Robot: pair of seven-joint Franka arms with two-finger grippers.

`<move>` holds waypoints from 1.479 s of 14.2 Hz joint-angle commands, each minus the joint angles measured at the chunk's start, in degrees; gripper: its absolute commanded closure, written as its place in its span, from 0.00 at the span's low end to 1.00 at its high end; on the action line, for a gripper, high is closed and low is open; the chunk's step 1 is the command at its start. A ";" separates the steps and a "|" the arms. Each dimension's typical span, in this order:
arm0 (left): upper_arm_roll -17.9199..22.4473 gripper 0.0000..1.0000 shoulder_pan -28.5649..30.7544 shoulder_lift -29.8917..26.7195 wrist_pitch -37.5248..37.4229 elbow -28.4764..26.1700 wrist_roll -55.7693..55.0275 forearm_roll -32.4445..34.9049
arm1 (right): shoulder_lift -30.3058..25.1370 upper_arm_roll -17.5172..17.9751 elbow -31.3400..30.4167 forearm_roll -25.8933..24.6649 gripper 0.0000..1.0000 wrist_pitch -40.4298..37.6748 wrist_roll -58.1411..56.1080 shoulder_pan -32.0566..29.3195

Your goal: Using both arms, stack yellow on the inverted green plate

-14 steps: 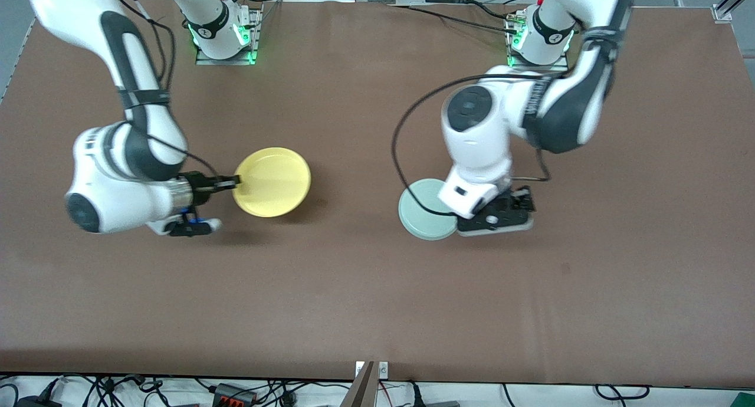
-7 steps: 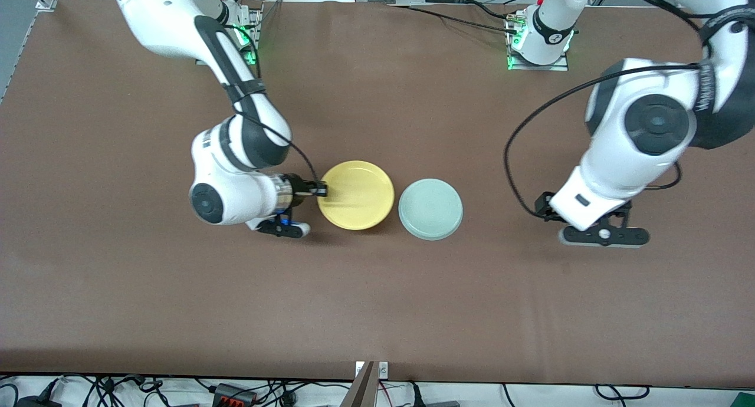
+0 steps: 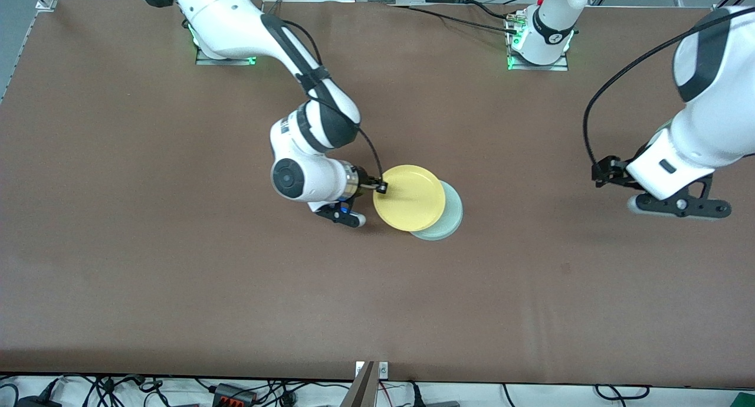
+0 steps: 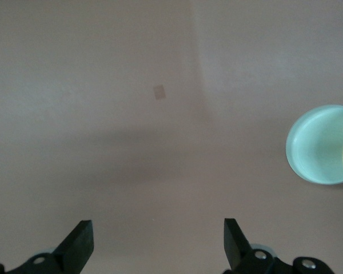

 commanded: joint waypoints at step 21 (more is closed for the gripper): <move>1.39 0.00 3.30 -13.50 6.02 -13.24 6.52 -3.11 | 7.86 0.96 4.75 8.04 1.00 6.48 3.11 3.07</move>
